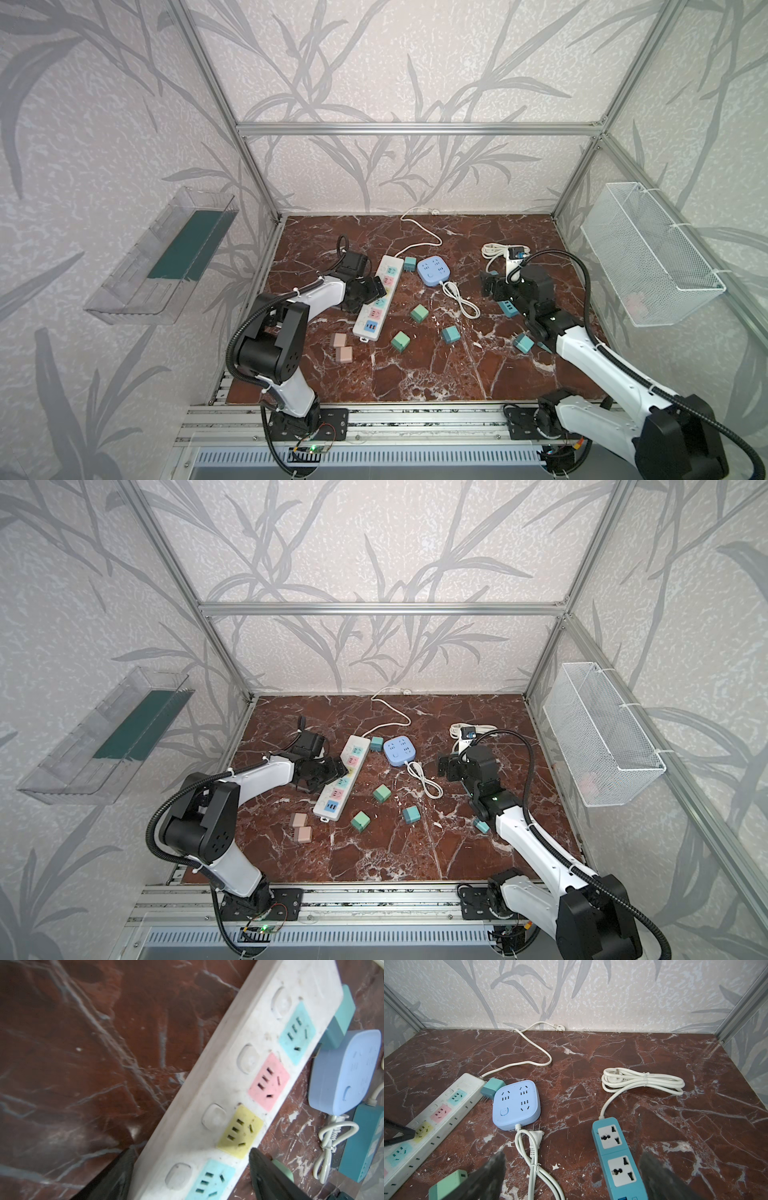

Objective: Insert the plug

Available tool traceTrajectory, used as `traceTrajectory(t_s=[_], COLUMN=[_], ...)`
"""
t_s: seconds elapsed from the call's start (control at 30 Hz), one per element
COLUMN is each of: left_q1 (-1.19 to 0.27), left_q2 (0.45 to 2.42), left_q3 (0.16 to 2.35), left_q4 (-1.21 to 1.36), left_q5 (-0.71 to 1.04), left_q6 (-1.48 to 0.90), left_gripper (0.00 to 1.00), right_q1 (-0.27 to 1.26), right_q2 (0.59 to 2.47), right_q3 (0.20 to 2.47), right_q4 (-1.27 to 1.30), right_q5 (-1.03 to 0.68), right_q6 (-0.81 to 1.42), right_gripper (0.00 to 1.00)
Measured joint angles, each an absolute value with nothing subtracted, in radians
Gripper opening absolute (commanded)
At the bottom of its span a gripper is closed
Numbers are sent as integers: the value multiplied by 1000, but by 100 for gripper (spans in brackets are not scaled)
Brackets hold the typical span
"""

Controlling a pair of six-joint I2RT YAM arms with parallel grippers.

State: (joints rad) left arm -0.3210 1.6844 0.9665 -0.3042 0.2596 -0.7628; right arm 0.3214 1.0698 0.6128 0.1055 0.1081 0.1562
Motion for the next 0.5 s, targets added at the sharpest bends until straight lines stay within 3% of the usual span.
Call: traceTrajectory(t_s=[0.2, 0.4, 0.5], left_q1=[-353, -398, -472], left_q2=[1673, 1673, 1674], left_q3=[1006, 1218, 1309], left_q4=[-361, -538, -609], left_q5=[211, 103, 48], left_q6=[-761, -646, -552], left_gripper=[85, 79, 78], right_q1=[321, 321, 321], right_q2=[1071, 1072, 1074], right_q3=[613, 613, 613], right_q4=[100, 99, 100], right_q5=[111, 120, 121], right_q6=[156, 156, 159], right_gripper=[99, 100, 87])
